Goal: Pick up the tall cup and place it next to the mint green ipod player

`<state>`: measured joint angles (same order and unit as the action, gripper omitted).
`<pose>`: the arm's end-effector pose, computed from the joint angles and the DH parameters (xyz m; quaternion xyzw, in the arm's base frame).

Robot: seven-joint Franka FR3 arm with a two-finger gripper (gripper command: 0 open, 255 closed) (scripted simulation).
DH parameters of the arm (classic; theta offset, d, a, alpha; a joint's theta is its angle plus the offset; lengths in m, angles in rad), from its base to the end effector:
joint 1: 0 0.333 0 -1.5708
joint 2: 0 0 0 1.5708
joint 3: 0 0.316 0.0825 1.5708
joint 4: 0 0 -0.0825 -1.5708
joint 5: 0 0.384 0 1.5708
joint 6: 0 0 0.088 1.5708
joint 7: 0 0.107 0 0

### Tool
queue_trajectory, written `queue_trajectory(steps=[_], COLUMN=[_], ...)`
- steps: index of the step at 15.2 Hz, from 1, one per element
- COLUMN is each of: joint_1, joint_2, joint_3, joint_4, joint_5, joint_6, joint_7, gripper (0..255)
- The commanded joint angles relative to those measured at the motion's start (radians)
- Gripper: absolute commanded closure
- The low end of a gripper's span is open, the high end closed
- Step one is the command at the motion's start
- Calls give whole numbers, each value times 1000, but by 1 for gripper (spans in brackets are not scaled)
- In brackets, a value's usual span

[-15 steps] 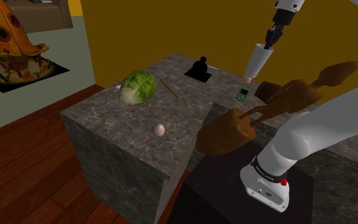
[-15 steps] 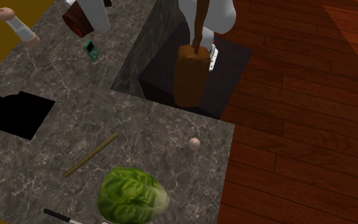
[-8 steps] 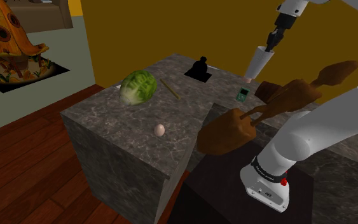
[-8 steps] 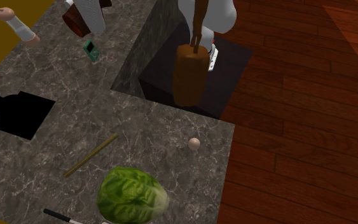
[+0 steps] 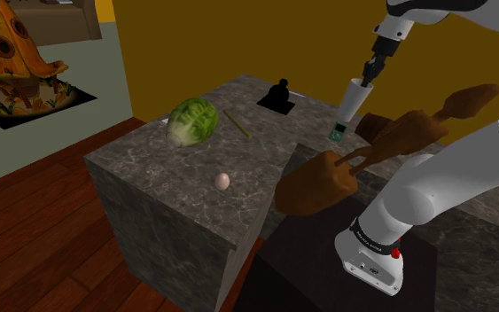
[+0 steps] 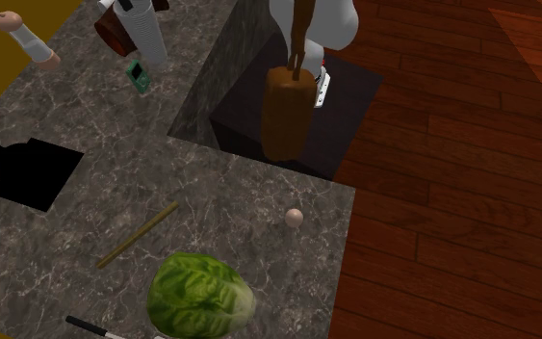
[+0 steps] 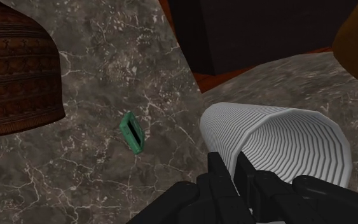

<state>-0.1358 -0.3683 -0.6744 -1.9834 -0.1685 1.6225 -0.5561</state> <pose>0.2765 -0.3743 0.5738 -0.9941 0.0990 0.0077 0.0434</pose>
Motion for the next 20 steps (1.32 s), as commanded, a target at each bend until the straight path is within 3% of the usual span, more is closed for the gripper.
queue_trajectory(steps=[1,20], joint_1=[8,90], joint_2=[53,78], joint_3=[-9,-134], joint_4=[-32,-248], joint_5=[-5,-33], joint_6=[31,285], joint_7=[4,14], gripper=[255,255])
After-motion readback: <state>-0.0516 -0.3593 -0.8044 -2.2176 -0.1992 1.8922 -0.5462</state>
